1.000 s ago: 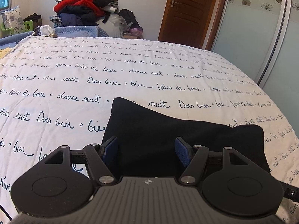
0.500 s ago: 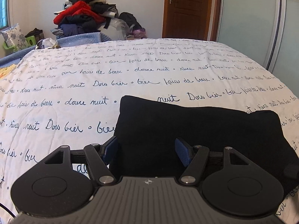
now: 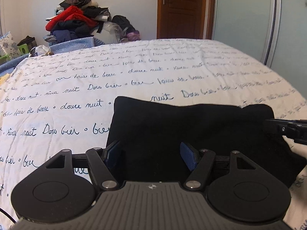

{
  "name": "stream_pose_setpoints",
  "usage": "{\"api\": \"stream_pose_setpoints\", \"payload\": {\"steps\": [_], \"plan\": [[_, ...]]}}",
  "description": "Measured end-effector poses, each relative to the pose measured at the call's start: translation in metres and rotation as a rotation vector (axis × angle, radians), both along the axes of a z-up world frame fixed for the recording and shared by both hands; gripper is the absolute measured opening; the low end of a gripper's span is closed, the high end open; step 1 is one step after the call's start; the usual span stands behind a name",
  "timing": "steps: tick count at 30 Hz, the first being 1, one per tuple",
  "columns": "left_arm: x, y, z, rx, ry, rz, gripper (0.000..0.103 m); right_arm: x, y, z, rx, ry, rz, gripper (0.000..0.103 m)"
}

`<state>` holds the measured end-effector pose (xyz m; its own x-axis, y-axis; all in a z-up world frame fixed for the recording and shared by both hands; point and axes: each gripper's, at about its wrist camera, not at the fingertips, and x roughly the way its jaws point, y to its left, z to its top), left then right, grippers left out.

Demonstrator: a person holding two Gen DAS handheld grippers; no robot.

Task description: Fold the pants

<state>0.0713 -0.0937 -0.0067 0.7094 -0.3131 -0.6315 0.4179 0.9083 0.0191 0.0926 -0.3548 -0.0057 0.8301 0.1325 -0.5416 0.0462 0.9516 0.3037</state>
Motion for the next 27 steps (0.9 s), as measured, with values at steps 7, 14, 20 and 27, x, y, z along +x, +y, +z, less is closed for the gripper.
{"api": "stream_pose_setpoints", "payload": {"steps": [7,14,20,27], "plan": [[-0.007,-0.002,-0.009,0.033,0.006,-0.043,0.074,-0.008,0.023,-0.007,-0.108,0.023,0.076,0.051],[-0.001,0.042,0.009,-0.093,0.01,-0.071,0.089,-0.018,-0.016,0.006,0.004,-0.016,0.021,0.071],[0.031,0.08,-0.01,-0.197,0.227,-0.128,0.09,-0.013,-0.062,-0.022,0.239,0.076,0.041,0.071],[0.048,0.099,-0.024,-0.324,0.367,-0.214,0.09,-0.006,-0.084,-0.042,0.44,0.093,0.17,0.073]]}}
